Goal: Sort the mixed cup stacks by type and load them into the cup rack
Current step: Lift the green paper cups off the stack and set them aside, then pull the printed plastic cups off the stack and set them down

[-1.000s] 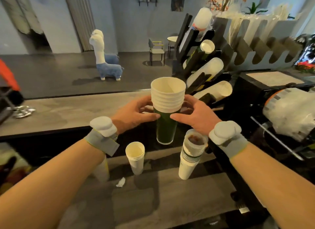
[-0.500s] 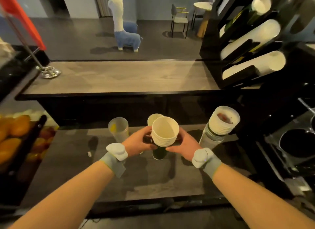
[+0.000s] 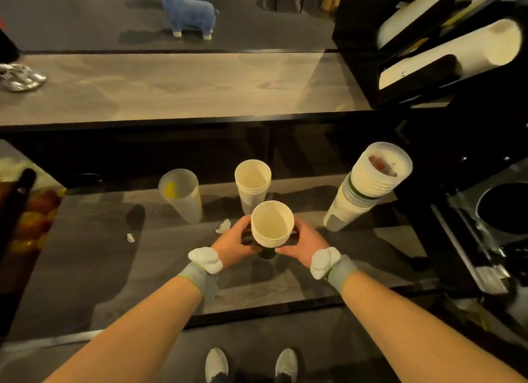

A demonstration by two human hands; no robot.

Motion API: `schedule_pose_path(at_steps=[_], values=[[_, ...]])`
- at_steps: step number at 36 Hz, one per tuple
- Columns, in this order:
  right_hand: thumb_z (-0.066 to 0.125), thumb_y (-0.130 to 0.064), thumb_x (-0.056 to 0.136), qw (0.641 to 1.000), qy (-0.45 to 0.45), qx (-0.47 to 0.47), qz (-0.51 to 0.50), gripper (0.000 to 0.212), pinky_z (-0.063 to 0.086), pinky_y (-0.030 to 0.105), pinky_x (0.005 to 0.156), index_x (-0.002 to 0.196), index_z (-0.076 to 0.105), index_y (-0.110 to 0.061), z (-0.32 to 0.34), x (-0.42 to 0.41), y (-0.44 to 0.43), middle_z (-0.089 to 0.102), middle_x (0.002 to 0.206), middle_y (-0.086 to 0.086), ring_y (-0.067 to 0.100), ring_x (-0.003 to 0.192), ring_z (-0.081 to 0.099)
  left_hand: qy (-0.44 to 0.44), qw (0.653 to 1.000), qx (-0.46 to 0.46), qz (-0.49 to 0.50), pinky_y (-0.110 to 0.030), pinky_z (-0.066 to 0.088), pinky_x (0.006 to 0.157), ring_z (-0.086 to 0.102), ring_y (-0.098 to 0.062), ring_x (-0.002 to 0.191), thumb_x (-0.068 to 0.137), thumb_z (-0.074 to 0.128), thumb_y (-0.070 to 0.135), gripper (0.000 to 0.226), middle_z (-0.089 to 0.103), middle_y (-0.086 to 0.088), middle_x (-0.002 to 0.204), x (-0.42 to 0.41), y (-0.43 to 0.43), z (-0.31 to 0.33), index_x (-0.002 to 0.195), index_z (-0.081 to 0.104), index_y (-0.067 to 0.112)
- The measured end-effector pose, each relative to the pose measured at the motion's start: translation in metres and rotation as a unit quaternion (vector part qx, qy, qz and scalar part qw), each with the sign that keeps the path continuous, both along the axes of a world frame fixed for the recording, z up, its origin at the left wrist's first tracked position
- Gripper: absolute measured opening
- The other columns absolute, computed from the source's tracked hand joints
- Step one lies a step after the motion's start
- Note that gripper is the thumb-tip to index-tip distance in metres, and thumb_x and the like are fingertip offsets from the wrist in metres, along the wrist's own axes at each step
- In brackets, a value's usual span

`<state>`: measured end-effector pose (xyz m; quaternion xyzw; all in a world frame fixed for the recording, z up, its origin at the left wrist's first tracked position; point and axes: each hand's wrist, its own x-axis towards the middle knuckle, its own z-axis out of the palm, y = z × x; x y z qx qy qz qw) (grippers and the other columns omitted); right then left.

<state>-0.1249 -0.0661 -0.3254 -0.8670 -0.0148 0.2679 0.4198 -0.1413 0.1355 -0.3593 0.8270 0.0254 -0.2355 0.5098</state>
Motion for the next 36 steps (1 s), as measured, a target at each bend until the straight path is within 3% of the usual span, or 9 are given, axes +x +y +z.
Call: schedule_pose_path(at_steps=[5,8,13,19,23,28,30,33,36], values=[[0.081,-0.015,0.079,1.000,0.002,-0.002,-0.011,0.081,0.041,0.033,0.104,0.146,0.037,-0.024,-0.004,0.004,0.001,0.053,0.141,0.000,0.021,0.130,0.050,-0.006,1.000,-0.003,0.006,-0.043,0.043,0.110,0.048,-0.017,0.132,0.084,0.077,0.014,0.075,0.053,0.003,0.140,0.003,-0.001,-0.002,0.144,0.035,0.031],[0.081,-0.014,0.079,1.000,0.009,-0.003,-0.010,0.081,0.042,0.035,0.104,0.146,0.038,-0.024,-0.004,0.003,0.001,0.055,0.140,0.001,0.022,0.129,0.051,-0.011,1.000,0.022,-0.006,-0.039,0.045,0.107,0.050,-0.014,0.128,0.083,0.077,0.019,0.077,0.054,0.006,0.137,0.002,0.000,0.002,0.145,0.033,0.031],[0.078,-0.013,0.081,0.999,0.005,-0.034,0.031,0.076,0.040,0.026,0.096,0.146,0.039,-0.019,0.003,-0.001,-0.007,0.058,0.136,0.004,0.022,0.127,0.053,0.008,0.994,0.082,-0.078,-0.040,0.044,0.110,0.048,-0.017,0.135,0.086,0.072,0.015,0.076,0.048,0.004,0.145,0.004,0.015,0.014,0.148,0.030,0.030],[0.074,-0.027,0.084,0.993,0.016,-0.115,0.035,0.069,0.047,0.036,0.102,0.143,0.043,-0.014,0.015,-0.004,-0.028,0.054,0.142,0.006,0.024,0.126,0.055,-0.018,0.989,0.119,-0.092,-0.039,0.047,0.107,0.051,-0.015,0.131,0.089,0.068,0.012,0.062,0.053,0.005,0.141,0.015,0.029,0.045,0.143,0.041,0.027],[0.074,-0.028,0.086,0.994,0.024,-0.102,-0.016,0.063,0.046,0.033,0.101,0.140,0.046,-0.014,0.031,-0.008,-0.057,0.052,0.143,0.008,0.025,0.128,0.053,-0.046,0.988,0.114,-0.089,-0.038,0.050,0.104,0.059,-0.017,0.121,0.089,0.069,0.010,0.048,0.060,0.000,0.128,0.030,0.026,0.078,0.130,0.049,0.024],[0.076,-0.033,0.083,0.989,-0.004,-0.114,-0.091,0.049,0.051,0.032,0.094,0.125,0.059,-0.014,0.051,-0.004,-0.096,0.064,0.123,0.004,0.020,0.111,0.062,-0.120,0.981,0.118,-0.093,-0.029,0.049,0.101,0.061,-0.010,0.112,0.090,0.069,0.021,0.039,0.062,0.008,0.118,0.049,0.005,0.121,0.125,0.053,0.027],[0.077,-0.035,0.082,0.983,-0.023,-0.121,-0.133,0.044,0.054,0.038,0.092,0.117,0.064,-0.012,0.062,-0.003,-0.115,0.068,0.112,0.006,0.022,0.101,0.065,-0.135,0.979,0.108,-0.103,-0.025,0.047,0.099,0.060,-0.006,0.111,0.092,0.066,0.020,0.037,0.062,0.010,0.118,0.056,-0.015,0.138,0.126,0.054,0.027],[0.075,-0.037,0.083,0.977,-0.050,-0.132,-0.161,0.050,0.054,0.054,0.087,0.110,0.065,0.004,0.078,0.002,-0.137,0.068,0.107,0.024,0.039,0.094,0.066,-0.145,0.979,0.087,-0.115,-0.025,0.046,0.099,0.059,-0.006,0.112,0.093,0.067,0.021,0.037,0.062,0.011,0.121,0.063,-0.047,0.157,0.128,0.055,0.025],[0.075,-0.044,0.081,0.971,-0.060,-0.119,-0.196,0.054,0.055,0.047,0.091,0.120,0.061,-0.009,0.090,0.009,-0.150,0.069,0.114,0.010,0.028,0.101,0.066,-0.160,0.973,0.089,-0.142,-0.019,0.044,0.094,0.059,-0.006,0.113,0.092,0.068,0.022,0.041,0.062,0.008,0.124,0.071,-0.074,0.169,0.130,0.054,0.021]])
